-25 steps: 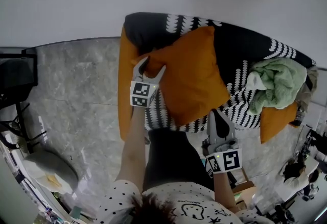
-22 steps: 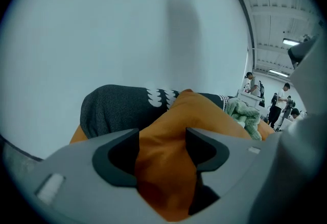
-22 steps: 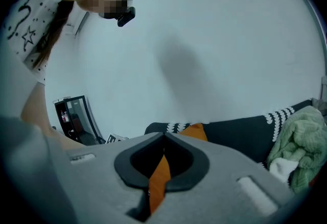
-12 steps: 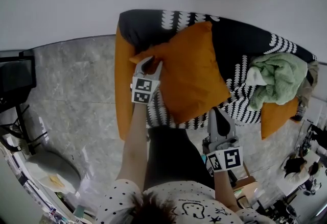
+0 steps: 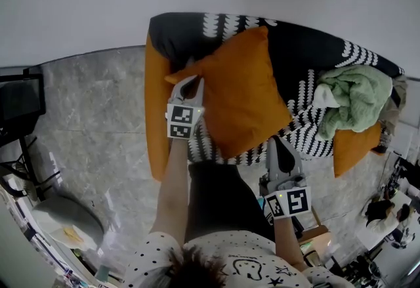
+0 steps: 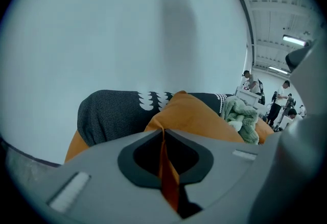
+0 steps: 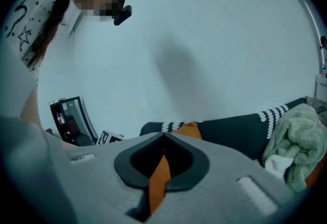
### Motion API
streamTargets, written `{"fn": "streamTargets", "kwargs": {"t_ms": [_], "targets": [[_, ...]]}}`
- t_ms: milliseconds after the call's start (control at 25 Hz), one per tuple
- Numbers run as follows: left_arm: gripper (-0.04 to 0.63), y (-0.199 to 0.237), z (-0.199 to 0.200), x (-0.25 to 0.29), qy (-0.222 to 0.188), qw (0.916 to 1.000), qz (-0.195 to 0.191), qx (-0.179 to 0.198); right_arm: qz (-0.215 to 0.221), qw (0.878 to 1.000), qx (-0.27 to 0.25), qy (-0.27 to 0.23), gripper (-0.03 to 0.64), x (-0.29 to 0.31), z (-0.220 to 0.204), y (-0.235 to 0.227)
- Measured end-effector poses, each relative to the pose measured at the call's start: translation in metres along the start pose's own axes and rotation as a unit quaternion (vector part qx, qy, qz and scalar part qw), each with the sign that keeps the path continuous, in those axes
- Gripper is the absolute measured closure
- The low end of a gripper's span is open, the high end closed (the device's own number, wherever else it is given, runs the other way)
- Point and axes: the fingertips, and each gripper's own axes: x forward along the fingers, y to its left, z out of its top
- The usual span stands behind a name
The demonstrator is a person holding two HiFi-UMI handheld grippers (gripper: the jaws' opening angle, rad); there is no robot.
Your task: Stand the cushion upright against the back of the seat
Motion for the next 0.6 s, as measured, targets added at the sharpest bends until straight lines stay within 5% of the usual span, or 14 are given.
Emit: {"fn": "streamTargets", "kwargs": {"t_ms": [440, 600], "targets": [[0.586, -0.034, 0.051, -0.023, -0.035, 0.9991, -0.016, 0.019, 0.001, 1.0, -0.011, -0.028, 0.621, -0.011, 0.028, -0.002], [0.586, -0.049, 0.099, -0.03, -0.082, 0.9938, -0.032, 0.067, 0.004, 0.999, -0.014, -0.035, 0.621, -0.015, 0.034, 0.001]]}}
